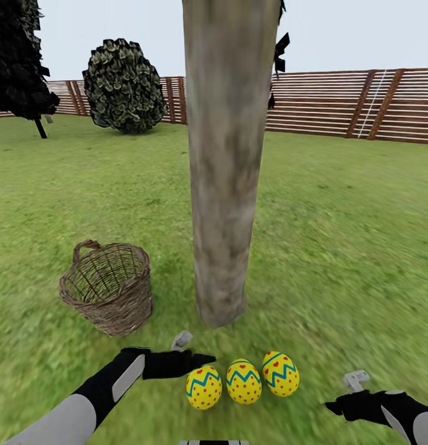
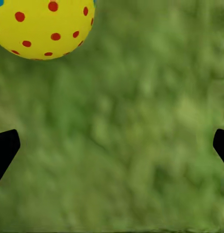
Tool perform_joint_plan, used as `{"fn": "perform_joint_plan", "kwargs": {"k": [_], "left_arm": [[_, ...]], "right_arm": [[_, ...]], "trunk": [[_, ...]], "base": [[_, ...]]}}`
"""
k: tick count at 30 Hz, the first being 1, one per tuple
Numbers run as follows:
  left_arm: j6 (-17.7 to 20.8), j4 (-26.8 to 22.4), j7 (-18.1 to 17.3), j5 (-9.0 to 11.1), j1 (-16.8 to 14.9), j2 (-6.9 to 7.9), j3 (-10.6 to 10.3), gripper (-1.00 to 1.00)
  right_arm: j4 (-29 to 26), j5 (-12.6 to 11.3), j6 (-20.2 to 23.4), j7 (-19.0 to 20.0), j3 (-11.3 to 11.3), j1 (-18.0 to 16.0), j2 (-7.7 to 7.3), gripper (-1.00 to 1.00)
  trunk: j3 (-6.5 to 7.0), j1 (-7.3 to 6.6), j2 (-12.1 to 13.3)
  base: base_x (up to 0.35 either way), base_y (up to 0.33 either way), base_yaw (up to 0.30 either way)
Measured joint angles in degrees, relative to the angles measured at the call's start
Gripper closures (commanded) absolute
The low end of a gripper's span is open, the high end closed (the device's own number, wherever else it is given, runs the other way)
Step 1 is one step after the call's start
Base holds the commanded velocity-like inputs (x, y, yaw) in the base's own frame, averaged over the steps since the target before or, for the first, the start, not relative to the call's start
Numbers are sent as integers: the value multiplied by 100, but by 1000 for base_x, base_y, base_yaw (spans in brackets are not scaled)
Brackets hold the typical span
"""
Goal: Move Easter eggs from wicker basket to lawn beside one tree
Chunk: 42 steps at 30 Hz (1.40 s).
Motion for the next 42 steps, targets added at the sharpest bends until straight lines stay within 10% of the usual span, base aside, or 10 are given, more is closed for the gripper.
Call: {"fn": "perform_joint_plan", "kwargs": {"k": [7,14,19,42], "left_arm": [[-79,841,41,-3,-1,154,1,-100],[-559,1917,21,-9,2,195,-14,-100],[-1339,2749,15,-23,3,206,-14,-100],[-2269,3461,1371,-444,210,154,-23,-100]], "right_arm": [[-1,0,-166,-423,5,219,23,-100],[-4,20,-329,-947,4,580,377,-100],[-7,34,-338,-1387,3,617,482,-100],[52,25,-424,-2032,5,1176,616,-100]], "trunk": [[155,-18,9],[310,-36,19],[421,-49,25],[842,-518,876]], "base": [[0,0,0],[0,0,0],[0,0,0],[0,0,0]]}}
